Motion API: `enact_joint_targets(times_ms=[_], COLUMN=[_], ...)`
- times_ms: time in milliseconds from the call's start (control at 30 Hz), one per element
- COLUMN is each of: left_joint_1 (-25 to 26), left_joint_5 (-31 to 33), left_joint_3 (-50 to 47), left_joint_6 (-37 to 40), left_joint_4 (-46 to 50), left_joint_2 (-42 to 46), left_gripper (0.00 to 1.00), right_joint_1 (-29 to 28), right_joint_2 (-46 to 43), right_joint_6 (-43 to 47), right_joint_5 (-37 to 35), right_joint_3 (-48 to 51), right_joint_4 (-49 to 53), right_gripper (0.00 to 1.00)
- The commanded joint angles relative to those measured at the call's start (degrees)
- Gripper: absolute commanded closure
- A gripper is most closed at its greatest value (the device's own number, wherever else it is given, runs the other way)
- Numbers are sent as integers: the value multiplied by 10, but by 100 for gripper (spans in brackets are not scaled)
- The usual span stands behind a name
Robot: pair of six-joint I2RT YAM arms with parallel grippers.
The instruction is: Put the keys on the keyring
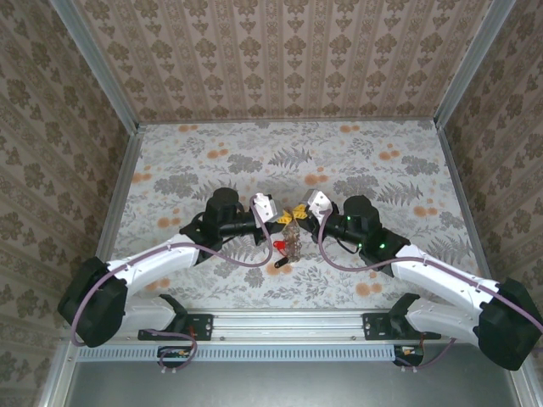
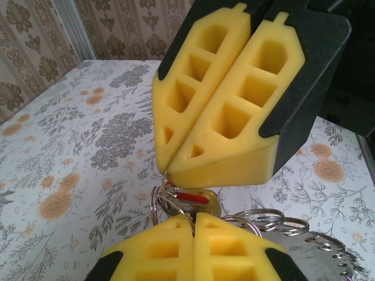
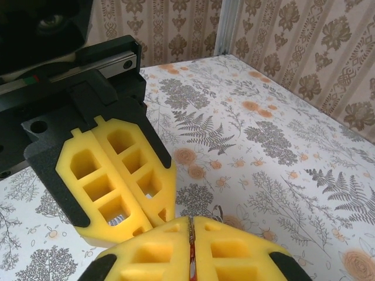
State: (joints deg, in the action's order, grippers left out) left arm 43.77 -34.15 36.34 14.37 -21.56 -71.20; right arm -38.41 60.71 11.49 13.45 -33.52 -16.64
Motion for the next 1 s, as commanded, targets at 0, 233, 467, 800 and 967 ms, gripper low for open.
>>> enact_joint_targets(times_ms=[0,233,467,800,967], left_joint_1=[6,3,1,-8,-9], left_joint_5=[-73,-90,-94,-95,-100], left_joint_3=[2,5,5,-11,-14], left_joint_6=[-3,-4,-9,-27,-34], left_joint_4=[-72,-69,-70,-102,-112], left_joint_2=[16,17,13,-2,-6], left_gripper=[100,100,100,100,100], right_joint_1=[13,19,40,52,40], right_joint_2=[5,3,0,-6,-10], right_joint_6=[2,32,59,55,79], right_joint_5=[-39,-35,70,59,10], right_joint_3=[16,17,15,25,25], right_joint_4=[11,24,36,1,0], right_gripper=[89,90,98,100,100])
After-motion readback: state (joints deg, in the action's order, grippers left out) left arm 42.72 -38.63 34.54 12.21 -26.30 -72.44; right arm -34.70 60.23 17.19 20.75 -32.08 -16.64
